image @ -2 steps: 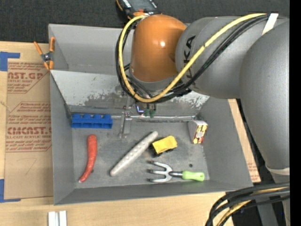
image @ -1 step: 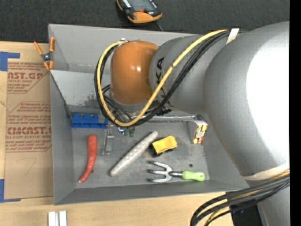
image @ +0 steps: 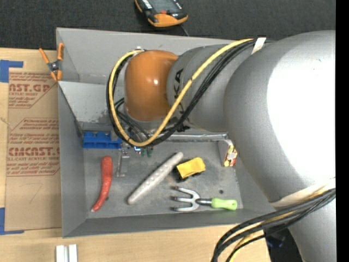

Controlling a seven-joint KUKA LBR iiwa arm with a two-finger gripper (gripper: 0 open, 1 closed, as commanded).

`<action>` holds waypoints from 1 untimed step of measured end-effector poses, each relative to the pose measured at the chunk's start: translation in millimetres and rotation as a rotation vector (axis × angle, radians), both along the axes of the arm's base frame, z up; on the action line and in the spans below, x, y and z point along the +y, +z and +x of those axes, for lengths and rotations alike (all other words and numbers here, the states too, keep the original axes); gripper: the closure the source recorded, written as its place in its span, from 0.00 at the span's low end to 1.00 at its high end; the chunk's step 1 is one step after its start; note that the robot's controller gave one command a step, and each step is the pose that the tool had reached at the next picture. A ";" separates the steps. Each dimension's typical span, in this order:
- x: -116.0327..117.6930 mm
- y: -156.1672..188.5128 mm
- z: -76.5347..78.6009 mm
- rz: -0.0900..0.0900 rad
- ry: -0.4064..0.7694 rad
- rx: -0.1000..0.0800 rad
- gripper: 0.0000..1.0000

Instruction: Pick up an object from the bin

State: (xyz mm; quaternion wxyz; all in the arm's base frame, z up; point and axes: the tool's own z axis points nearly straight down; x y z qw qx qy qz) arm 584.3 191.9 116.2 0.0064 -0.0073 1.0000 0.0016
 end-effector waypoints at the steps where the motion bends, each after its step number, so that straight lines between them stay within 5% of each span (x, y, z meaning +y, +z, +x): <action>1: 0.3 -3.2 -2.6 0.002 -0.015 0.001 0.00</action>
Offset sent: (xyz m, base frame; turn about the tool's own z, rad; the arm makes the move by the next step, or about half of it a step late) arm -0.0172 0.0345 0.0313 -0.1455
